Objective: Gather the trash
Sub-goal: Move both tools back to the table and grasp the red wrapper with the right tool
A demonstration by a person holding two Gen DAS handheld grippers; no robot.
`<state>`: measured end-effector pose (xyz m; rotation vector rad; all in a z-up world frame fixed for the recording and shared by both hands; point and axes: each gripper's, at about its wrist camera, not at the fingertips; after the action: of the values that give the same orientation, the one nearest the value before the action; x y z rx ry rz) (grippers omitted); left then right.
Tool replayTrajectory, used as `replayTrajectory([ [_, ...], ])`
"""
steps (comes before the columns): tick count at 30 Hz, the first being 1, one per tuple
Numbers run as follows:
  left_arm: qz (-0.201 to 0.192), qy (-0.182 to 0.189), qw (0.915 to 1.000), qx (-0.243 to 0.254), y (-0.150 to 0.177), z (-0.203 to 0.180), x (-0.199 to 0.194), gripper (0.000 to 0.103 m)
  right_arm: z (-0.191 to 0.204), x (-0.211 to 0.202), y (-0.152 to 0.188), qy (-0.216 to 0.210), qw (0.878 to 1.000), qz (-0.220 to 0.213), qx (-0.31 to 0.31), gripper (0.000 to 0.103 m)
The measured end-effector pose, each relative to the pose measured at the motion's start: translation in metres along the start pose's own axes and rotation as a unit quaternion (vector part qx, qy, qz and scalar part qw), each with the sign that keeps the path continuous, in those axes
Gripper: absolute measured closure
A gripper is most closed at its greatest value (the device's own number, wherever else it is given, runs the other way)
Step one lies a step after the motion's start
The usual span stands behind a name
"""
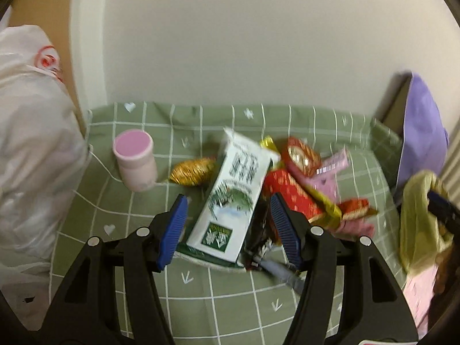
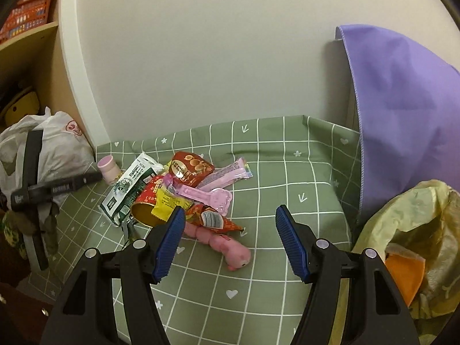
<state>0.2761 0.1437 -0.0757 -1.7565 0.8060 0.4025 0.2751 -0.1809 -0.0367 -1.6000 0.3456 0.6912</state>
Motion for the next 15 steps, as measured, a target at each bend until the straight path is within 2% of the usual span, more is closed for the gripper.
replayTrajectory([
  [4, 0.028, 0.019, 0.9993, 0.018, 0.007, -0.01, 0.012, 0.046, 0.002, 0.007, 0.005, 0.014, 1.0, 0.013, 0.001, 0.041],
  [9, 0.084, 0.07, 0.9933, 0.037, 0.03, -0.031, 0.028, 0.046, -0.001, 0.015, 0.018, 0.076, 0.997, 0.026, -0.004, 0.041],
  [11, 0.097, 0.072, 0.9924, 0.026, 0.038, -0.036, 0.037, 0.046, -0.004, 0.018, 0.02, 0.077, 0.997, 0.032, 0.005, 0.041],
  [15, 0.11, 0.049, 0.9928, -0.006, 0.043, -0.035, 0.055, 0.049, -0.005, 0.021, 0.021, 0.074, 0.996, 0.041, 0.002, 0.041],
])
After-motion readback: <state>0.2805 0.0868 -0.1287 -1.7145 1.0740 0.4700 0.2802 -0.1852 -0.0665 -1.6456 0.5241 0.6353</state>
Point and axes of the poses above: each gripper's, at about its wrist camera, not at the fingertips, and x roughly the way its jaws point, z to its left, y to its underside, and after that the axes turned 11 degrees about y, right-handed
